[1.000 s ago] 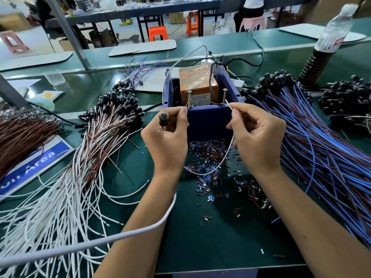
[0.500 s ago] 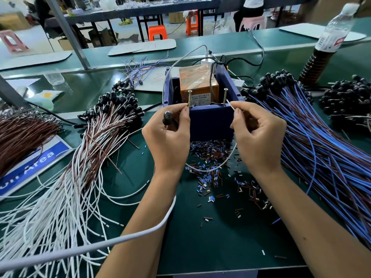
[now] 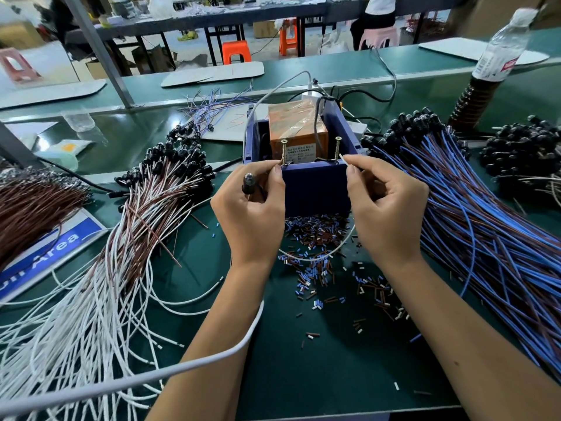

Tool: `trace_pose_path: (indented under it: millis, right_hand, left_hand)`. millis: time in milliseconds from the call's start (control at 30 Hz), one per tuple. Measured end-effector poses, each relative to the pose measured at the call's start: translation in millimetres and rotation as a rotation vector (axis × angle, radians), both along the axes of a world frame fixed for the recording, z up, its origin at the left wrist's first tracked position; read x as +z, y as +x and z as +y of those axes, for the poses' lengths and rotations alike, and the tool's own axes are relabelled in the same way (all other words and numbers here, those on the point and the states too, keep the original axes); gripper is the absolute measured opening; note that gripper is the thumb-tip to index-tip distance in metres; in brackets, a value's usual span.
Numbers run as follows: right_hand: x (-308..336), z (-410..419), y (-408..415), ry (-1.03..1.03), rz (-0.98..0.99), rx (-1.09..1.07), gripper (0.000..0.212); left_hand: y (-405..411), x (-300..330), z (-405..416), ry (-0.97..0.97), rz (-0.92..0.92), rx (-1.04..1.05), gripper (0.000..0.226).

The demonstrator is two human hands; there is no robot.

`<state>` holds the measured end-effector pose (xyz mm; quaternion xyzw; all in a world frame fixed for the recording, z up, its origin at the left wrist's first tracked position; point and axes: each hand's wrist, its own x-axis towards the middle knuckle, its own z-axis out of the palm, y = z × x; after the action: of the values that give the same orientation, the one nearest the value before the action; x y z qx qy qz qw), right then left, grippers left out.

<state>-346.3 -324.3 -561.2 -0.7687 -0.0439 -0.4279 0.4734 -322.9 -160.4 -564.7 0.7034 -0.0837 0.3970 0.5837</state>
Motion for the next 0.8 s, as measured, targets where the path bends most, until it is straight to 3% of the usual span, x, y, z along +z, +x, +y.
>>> trace_pose_path:
  millis: [500,800]
  right_hand:
    - [-0.1,-2.0,0.3,-0.007,-0.054,-0.01,0.016]
    - [-0.7,-0.3,16.1,0.003,-0.059,-0.093,0.014]
  left_hand:
    - [0.5,-2.4,0.3,-0.002,-0.039,-0.026,0.011]
    - [5.4,-1.8,-2.7,0.075,-0.052,0.157,0.008]
